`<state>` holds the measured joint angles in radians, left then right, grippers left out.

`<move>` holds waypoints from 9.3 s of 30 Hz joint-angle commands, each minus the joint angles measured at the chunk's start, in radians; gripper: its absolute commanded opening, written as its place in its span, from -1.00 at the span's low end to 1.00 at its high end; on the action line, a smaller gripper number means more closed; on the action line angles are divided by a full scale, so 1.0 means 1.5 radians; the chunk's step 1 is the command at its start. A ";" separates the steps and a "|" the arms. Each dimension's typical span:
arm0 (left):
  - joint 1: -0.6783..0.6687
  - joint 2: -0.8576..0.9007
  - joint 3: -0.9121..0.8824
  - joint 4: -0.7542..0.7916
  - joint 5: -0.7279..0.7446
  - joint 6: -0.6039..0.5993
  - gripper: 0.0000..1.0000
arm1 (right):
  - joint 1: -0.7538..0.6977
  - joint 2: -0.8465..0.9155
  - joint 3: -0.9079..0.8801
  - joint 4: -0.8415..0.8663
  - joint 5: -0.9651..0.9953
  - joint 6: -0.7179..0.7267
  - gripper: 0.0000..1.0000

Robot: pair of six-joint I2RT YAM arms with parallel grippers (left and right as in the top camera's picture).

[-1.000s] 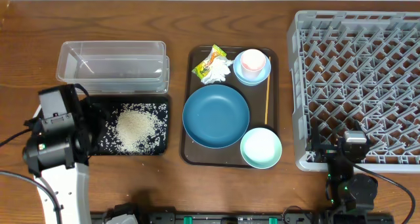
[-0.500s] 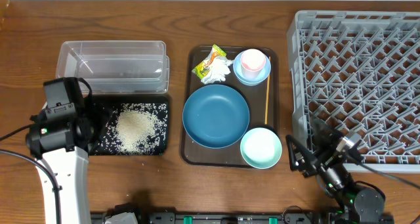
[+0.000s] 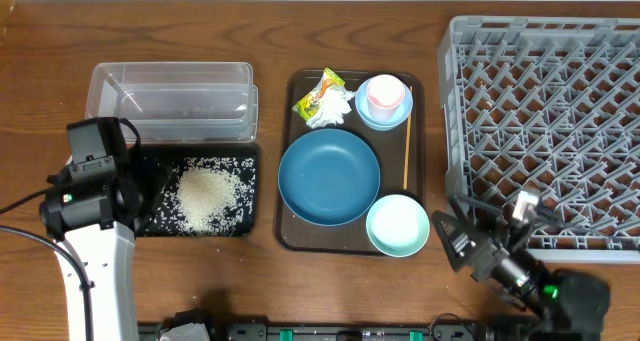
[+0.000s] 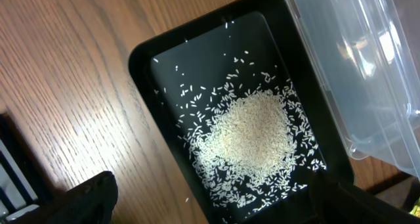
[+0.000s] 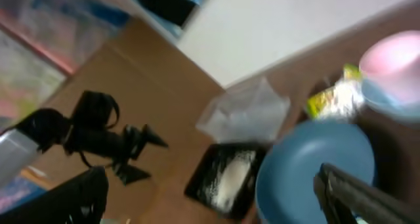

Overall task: Sort waste into correct bins and load items into the dishwasher rack
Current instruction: 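Reach the right gripper to the mint-green bowl on the brown tray, then grasp the mint-green bowl rim with the right gripper and lift, then carry the mint-green bowl into the dish rack and release it, then nudge the mint-green bowl upright in the rack with the right gripper, then reach the right gripper to the blue plate rim on the brown tray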

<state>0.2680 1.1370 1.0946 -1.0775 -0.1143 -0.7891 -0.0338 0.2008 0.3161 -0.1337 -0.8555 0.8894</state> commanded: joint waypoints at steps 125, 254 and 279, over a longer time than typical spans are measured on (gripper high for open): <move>0.004 0.002 0.012 -0.004 -0.003 -0.006 0.92 | -0.315 1.128 0.565 0.259 -0.290 -0.152 -0.98; 0.004 0.002 0.012 -0.004 -0.003 -0.006 0.92 | 0.642 1.150 0.908 -0.633 0.552 -0.578 0.74; 0.004 0.002 0.012 -0.004 -0.003 -0.006 0.92 | 0.698 1.316 0.908 -0.601 0.593 -0.494 -0.92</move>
<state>0.2684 1.1374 1.0962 -1.0779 -0.1108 -0.7891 1.0065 2.1593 1.6783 -1.0351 0.0269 0.1257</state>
